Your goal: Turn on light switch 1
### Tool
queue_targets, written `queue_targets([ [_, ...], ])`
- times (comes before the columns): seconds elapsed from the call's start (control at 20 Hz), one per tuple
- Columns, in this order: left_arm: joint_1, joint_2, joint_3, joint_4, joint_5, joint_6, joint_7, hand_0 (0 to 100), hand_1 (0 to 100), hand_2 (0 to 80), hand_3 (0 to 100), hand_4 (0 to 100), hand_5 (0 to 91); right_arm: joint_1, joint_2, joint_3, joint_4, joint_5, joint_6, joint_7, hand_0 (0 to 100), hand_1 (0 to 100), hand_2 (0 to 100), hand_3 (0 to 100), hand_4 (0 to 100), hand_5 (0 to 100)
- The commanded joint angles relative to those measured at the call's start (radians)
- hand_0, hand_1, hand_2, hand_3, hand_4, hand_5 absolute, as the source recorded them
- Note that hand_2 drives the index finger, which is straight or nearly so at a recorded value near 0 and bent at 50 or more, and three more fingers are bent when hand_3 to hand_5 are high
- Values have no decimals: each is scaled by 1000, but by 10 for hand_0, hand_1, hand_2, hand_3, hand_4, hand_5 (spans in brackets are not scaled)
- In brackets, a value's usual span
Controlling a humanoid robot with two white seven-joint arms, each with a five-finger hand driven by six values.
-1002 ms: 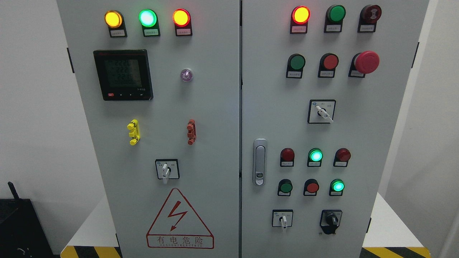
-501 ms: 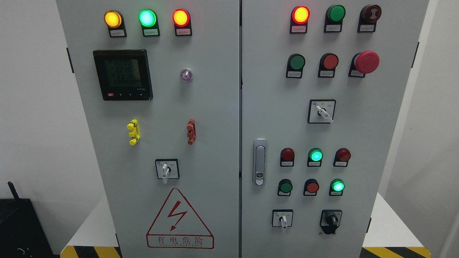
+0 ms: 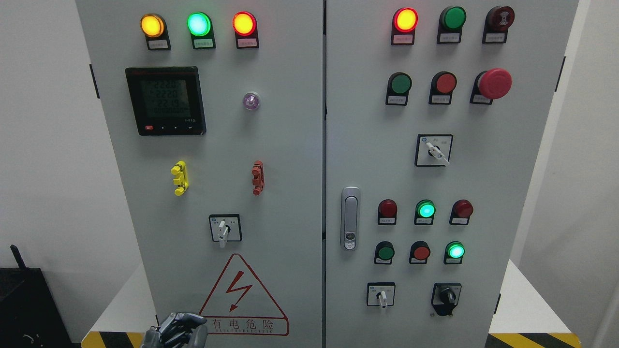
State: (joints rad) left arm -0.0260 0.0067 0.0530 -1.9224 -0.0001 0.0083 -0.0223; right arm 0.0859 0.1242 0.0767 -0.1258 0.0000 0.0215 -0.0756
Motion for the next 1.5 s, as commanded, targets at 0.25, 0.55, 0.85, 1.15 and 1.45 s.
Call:
queue_targets([
  [0.25,-92,-53,-79,-64,-38,96,113,0,532,594,945,925,886,0,0,0,0,-25,0,0,0,0,0,0,0,0],
  [0.55,-106,-77,-91,-66,-41,160,192,0,562,612,962,916,891,0,0,0,0,-25,0,0,0,0,0,0,0,0],
  [0.85,-123,-88,-119,-66,-60,216,263,0,585,602,962,915,891,0,0,0,0,-25,0,0,0,0,0,0,0,0],
  [1.15,-140,-96,-143,-61,-113,278,326,0,590,562,952,914,891,0,0,0,0,-25,0,0,0,0,0,0,0,0],
  [1.45,-169,-105,-142,-61,-115,318,329,0,602,554,941,911,890,0,0,0,0,-25,0,0,0,0,0,0,0,0],
])
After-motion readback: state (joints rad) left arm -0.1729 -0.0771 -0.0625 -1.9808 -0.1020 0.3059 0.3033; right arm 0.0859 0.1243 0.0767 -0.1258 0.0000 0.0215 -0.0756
